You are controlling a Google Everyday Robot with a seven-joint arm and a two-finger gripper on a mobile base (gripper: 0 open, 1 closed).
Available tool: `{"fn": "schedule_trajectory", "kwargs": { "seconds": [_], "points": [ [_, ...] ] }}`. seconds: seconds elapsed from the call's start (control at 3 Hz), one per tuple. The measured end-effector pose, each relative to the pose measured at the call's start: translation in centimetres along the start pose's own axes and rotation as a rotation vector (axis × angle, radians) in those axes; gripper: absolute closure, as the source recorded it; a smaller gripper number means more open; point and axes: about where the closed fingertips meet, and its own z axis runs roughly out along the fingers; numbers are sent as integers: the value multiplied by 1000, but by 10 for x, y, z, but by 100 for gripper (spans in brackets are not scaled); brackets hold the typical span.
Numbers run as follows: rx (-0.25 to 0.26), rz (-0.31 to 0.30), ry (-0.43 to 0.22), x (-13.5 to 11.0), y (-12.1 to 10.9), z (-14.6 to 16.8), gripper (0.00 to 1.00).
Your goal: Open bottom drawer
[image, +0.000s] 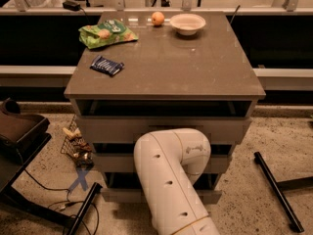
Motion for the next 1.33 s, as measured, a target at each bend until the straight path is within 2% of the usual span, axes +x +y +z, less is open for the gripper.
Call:
{"fn": "schedule_trajectory", "kwargs": {
  "seconds": [0.33, 0.67, 1.33],
  "points": [
    [2, -9, -2, 10, -21, 6, 100],
    [2, -9, -2, 10, -21, 6, 100],
    [-60, -58, 47, 25, -45, -22, 100]
  ]
}}
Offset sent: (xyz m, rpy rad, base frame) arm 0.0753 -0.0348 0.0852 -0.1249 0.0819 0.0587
